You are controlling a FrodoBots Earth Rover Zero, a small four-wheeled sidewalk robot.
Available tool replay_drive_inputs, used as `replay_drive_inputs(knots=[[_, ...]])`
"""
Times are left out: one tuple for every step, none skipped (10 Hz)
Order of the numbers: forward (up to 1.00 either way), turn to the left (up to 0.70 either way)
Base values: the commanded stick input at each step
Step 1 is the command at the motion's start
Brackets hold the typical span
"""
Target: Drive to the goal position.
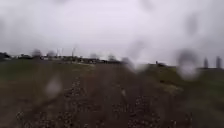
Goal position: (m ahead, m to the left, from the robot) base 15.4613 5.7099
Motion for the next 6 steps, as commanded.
replay_drive_inputs(knots=[[1.0, 0.0], [1.0, 0.0], [1.0, 0.0], [1.0, 0.0], [1.0, 0.0], [1.0, 0.0]])
